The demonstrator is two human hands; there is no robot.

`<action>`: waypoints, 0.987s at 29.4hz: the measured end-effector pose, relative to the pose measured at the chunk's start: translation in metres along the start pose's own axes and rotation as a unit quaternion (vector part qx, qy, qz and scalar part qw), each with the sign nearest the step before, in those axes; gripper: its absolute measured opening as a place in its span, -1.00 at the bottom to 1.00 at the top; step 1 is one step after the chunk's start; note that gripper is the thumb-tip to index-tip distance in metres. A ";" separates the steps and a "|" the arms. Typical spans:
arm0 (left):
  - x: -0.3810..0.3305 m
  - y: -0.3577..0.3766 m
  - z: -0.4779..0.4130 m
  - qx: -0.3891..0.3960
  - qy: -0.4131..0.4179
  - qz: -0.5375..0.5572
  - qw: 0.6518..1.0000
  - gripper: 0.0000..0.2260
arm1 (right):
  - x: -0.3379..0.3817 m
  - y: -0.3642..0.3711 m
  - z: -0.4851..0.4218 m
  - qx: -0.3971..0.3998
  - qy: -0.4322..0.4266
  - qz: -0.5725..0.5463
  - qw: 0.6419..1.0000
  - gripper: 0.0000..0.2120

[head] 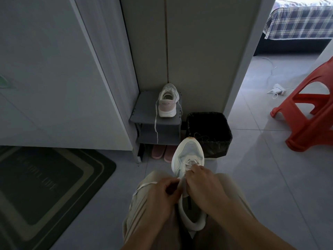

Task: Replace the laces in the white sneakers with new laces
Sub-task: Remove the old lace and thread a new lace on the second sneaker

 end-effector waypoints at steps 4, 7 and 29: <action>0.001 0.003 0.002 -0.013 0.013 -0.053 0.998 -0.85 | -0.004 -0.003 -0.001 -0.001 0.001 -0.079 0.997 -0.81; -0.001 0.001 0.004 -0.033 0.018 -0.052 0.998 -0.89 | -0.008 0.003 -0.003 -0.016 0.016 -0.064 0.998 -0.78; 0.265 -0.273 0.016 -0.253 -0.204 0.291 0.900 -0.66 | -0.088 0.000 0.011 -0.083 0.106 -0.309 0.941 -0.84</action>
Point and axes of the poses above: each hand's wrist, its own z-axis away from the middle knuckle, its own y-axis out of the palm, x = y × z, the point moved 6 cm from there along -z, towards the middle knuckle, and after that the axes turned 3 degrees about -y, right-handed, at the moved point
